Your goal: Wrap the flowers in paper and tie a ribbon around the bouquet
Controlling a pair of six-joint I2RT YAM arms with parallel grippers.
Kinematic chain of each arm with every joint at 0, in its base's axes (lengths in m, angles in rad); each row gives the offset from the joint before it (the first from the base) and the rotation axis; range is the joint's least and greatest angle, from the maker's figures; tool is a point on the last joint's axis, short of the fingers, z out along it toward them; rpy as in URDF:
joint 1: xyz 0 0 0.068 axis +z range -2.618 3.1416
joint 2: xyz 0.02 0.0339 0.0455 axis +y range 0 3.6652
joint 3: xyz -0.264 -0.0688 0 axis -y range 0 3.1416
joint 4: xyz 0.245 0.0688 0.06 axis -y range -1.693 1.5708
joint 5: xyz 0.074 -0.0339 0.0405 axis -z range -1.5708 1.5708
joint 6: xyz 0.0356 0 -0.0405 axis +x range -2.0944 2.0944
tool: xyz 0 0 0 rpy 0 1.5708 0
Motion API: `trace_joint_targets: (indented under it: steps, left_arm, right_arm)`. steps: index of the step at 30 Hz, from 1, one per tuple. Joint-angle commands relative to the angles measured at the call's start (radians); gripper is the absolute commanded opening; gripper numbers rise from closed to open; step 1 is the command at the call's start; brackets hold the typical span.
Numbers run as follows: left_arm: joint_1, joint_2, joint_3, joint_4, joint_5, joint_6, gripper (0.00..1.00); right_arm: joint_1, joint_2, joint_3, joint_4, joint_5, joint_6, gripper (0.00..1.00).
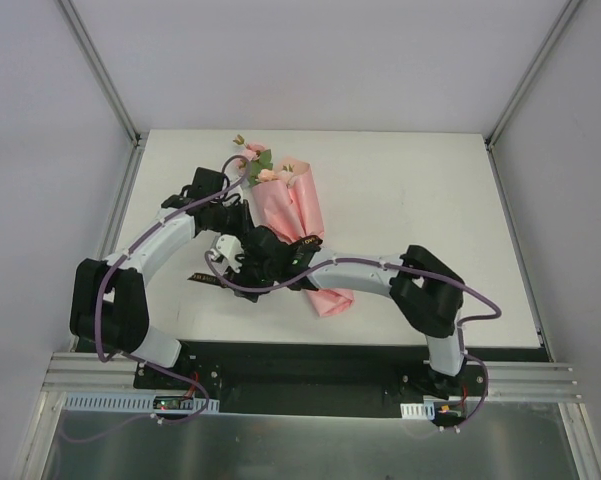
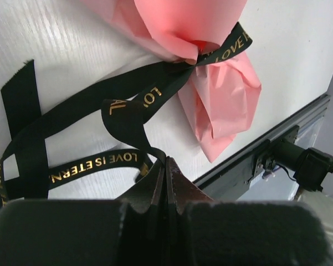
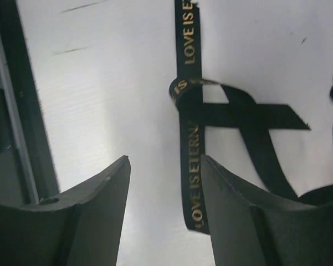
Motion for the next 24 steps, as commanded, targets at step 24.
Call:
trace_joint_targets:
  steps: [24]
  left_arm:
    - [0.113, -0.003, 0.01, -0.128, 0.021, 0.108, 0.0]
  right_arm:
    - [0.036, 0.299, 0.244, 0.211, 0.126, -0.051, 0.28]
